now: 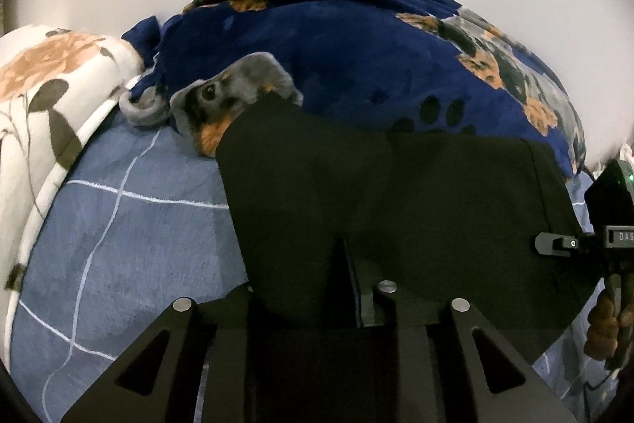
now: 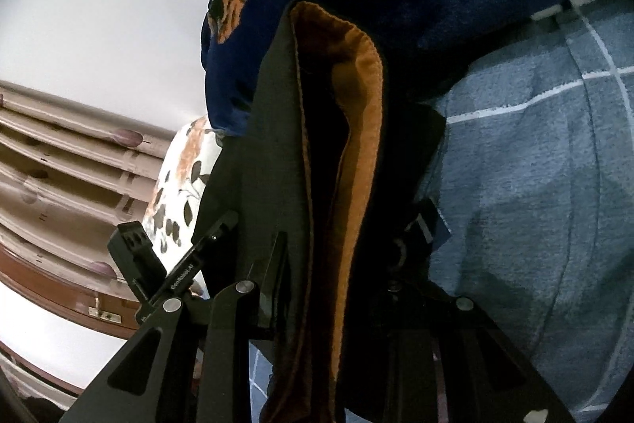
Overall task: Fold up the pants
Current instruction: 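Carry the held orange-lined waistband edge toward the dog-print blanket with the right gripper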
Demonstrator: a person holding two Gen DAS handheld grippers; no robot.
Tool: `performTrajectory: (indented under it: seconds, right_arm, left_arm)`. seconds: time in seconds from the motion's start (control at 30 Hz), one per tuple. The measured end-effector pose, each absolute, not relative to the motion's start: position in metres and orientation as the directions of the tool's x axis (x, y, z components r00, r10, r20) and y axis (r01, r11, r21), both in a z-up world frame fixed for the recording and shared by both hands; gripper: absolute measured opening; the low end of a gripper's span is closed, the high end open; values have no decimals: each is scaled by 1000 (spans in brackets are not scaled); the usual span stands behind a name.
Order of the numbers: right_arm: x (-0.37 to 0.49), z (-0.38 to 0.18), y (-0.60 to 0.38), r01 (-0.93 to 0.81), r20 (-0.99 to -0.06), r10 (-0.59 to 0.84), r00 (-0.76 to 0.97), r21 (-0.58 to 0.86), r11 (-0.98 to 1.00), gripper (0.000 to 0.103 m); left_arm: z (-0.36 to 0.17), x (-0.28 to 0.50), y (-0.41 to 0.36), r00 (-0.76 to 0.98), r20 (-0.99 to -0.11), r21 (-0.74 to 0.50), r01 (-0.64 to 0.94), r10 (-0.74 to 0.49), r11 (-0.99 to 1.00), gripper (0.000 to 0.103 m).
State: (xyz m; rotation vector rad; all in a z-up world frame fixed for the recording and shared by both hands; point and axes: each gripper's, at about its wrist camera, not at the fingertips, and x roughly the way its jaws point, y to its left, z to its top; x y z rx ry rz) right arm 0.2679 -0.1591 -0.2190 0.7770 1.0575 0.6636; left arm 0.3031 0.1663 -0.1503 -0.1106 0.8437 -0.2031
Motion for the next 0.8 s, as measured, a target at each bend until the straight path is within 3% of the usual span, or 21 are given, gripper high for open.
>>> performTrajectory:
  seconds: [0.3,0.8]
  right_arm:
    - [270,-225,-160,-112,-508,783,359,809,576,27]
    - [266,-238,-173,-57,-404,848,343,892,448,27]
  left_arm:
    - [-156,302,172,659,-716,-195,128,-230,973,31]
    - [-152,296,174,654,-711,-227,134,-258,965,24]
